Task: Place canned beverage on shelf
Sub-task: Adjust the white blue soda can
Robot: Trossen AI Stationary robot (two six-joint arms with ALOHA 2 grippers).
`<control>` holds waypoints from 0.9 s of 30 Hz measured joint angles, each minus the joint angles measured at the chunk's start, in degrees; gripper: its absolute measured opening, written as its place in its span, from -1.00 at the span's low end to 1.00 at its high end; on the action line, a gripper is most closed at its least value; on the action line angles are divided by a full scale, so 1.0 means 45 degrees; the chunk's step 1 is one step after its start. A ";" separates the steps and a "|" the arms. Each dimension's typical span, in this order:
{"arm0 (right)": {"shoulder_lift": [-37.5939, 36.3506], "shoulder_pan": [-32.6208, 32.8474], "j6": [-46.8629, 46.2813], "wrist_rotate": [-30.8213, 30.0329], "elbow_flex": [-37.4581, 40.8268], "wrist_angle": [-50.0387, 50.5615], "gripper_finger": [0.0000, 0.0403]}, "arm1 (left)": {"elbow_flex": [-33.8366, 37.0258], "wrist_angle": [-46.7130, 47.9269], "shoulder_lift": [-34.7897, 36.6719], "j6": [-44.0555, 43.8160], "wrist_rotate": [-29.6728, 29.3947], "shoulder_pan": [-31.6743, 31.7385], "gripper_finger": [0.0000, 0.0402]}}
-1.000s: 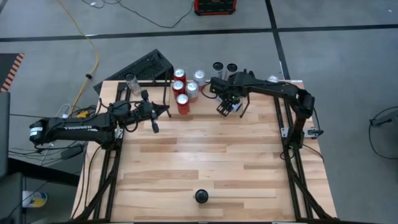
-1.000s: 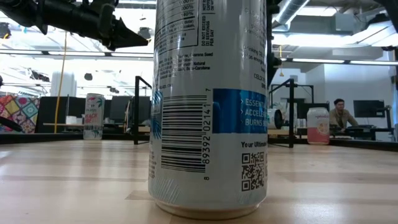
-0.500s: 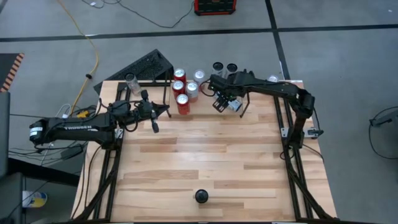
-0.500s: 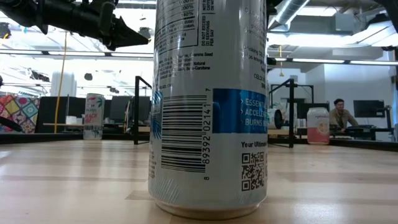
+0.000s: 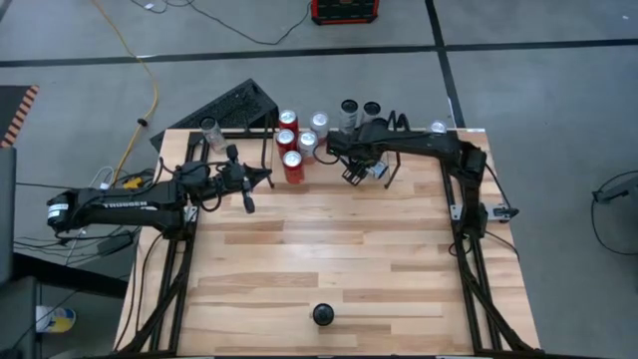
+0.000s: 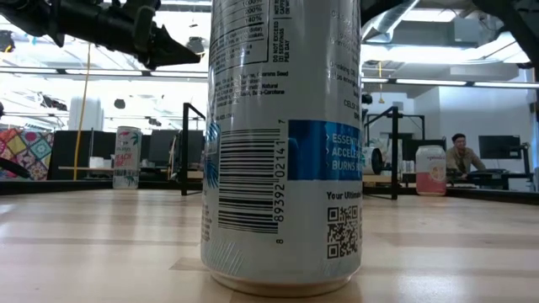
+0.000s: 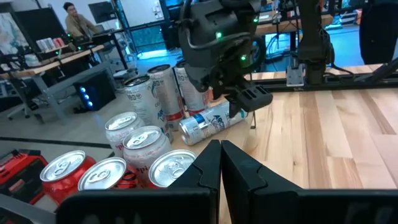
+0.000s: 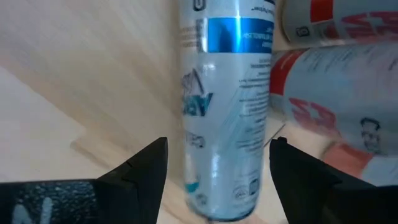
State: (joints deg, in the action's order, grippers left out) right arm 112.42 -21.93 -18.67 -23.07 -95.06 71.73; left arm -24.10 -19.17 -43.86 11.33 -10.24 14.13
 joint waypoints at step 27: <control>-0.0456 0.0502 -0.0028 0.2417 -0.0002 0.0364 0.29 | 0.0000 0.0087 0.0000 0.0024 0.0131 0.0000 -1.00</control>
State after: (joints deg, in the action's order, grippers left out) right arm 110.37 -19.67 -18.79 -12.19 -95.07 73.37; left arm -24.10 -18.78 -43.86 11.44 -9.65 14.13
